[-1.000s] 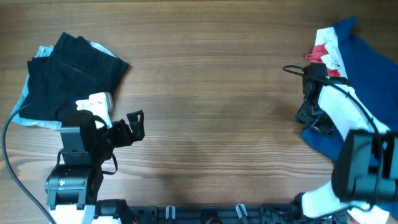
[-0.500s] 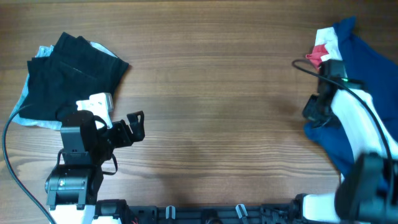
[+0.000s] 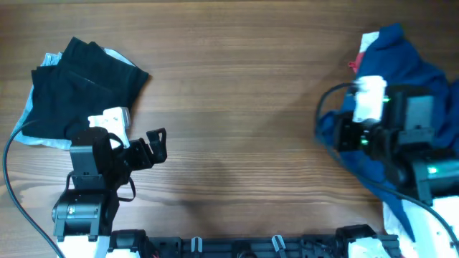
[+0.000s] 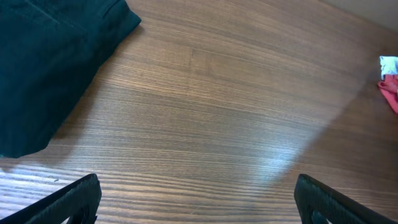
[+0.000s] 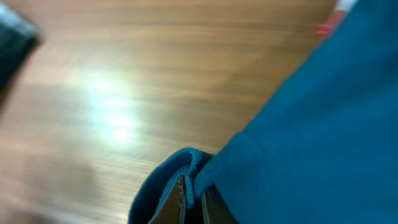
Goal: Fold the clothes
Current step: 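Drag the blue shirt with the right gripper toward the table center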
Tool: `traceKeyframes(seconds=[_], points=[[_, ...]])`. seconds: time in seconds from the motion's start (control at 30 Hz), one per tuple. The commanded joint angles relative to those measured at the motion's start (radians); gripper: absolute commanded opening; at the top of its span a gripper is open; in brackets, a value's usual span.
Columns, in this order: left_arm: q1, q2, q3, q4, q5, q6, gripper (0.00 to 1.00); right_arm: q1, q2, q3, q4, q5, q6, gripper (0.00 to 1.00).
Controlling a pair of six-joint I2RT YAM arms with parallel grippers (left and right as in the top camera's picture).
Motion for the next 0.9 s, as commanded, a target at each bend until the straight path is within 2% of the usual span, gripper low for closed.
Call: traceKeyframes(seconds=[0.0, 0.13, 0.3, 0.43, 0.53, 0.57, 0.6, 0.7, 0.73, 0.8, 0.87], points=[[-0.006, -0.001, 0.020, 0.003, 0.013, -0.006, 1.00, 0.182, 0.059, 0.005, 0.109, -0.122, 0.111, 0.04], [-0.006, -0.001, 0.020, 0.003, 0.013, -0.006, 1.00, 0.378, 0.227, 0.005, 0.314, -0.121, 0.232, 0.04], [-0.006, -0.001, 0.020, 0.003, 0.013, -0.006, 1.00, 0.539, 0.491, 0.005, 0.472, -0.122, 0.261, 0.07], [-0.006, -0.001, 0.020, 0.003, 0.013, -0.006, 1.00, 0.597, 0.611, 0.005, 0.652, -0.113, 0.284, 0.12], [-0.006, -0.001, 0.020, 0.003, 0.013, -0.006, 1.00, 0.599, 0.625, 0.005, 0.787, -0.060, 0.337, 0.19], [-0.006, -0.001, 0.020, 0.003, 0.013, -0.006, 1.00, 0.597, 0.622, 0.006, 0.819, -0.028, 0.337, 0.26], [-0.006, -0.001, 0.020, 0.003, 0.013, -0.006, 1.00, 0.591, 0.617, 0.008, 0.834, 0.007, 0.337, 0.47], [-0.006, -0.001, 0.020, 0.003, 0.017, -0.006, 1.00, 0.563, 0.581, 0.008, 0.786, 0.097, 0.333, 0.69], [-0.006, -0.001, 0.020, 0.003, 0.030, -0.007, 1.00, 0.537, 0.545, 0.008, 0.730, 0.154, 0.333, 0.86], [-0.006, 0.000, 0.020, 0.003, 0.060, -0.013, 1.00, 0.494, 0.478, 0.008, 0.646, 0.245, 0.333, 1.00], [-0.006, 0.008, 0.020, 0.003, 0.062, -0.065, 1.00, 0.438, 0.388, 0.008, 0.561, 0.301, 0.330, 1.00]])
